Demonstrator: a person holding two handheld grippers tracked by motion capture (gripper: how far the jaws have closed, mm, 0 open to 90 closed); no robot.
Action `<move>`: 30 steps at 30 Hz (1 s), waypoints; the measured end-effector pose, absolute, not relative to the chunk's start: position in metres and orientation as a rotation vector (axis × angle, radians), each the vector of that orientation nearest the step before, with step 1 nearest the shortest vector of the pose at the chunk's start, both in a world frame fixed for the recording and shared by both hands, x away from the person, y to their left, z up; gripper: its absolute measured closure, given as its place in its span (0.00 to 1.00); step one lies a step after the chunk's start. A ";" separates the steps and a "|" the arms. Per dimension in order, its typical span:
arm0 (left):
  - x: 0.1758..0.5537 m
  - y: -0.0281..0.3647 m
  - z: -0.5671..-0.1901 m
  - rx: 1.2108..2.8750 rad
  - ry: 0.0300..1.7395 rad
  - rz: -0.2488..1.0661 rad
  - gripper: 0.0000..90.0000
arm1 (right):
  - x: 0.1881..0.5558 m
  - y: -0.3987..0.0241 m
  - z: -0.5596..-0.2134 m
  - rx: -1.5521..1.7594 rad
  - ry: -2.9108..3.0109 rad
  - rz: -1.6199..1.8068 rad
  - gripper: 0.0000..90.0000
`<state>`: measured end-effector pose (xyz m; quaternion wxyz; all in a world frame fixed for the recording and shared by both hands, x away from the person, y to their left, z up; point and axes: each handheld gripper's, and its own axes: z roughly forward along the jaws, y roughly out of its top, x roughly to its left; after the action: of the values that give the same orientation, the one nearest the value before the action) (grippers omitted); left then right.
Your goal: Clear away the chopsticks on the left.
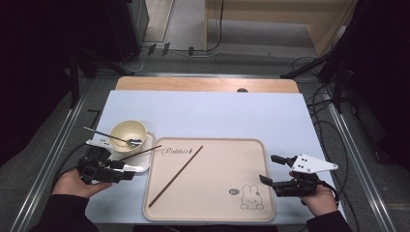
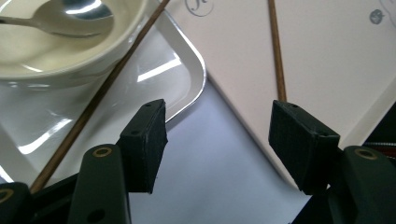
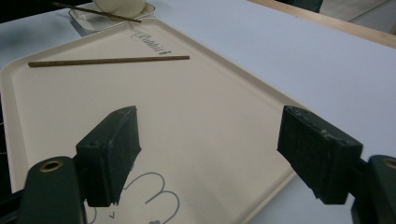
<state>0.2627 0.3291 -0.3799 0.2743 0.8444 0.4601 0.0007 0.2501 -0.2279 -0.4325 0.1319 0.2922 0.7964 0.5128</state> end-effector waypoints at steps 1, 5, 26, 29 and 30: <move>0.263 0.333 -0.380 2.274 1.245 0.015 0.42 | 0.250 -0.228 -0.433 0.849 2.313 1.489 0.23; 0.265 0.341 -0.380 2.274 1.257 0.030 0.43 | 0.250 -0.227 -0.433 0.849 2.314 1.489 0.23; 0.293 0.373 -0.400 2.327 1.267 0.125 0.60 | 0.249 -0.228 -0.433 0.839 2.319 1.481 0.23; 0.296 0.375 -0.404 2.341 1.268 0.128 0.63 | 0.248 -0.229 -0.433 0.848 2.316 1.479 0.23; 0.297 0.375 -0.406 2.343 1.265 0.128 0.63 | 0.248 -0.229 -0.433 0.845 2.316 1.479 0.23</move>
<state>0.2967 0.3752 -0.4056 0.2354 0.8542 0.4613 0.0466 0.2479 -0.2290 -0.4329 0.1330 0.2914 0.7983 0.5099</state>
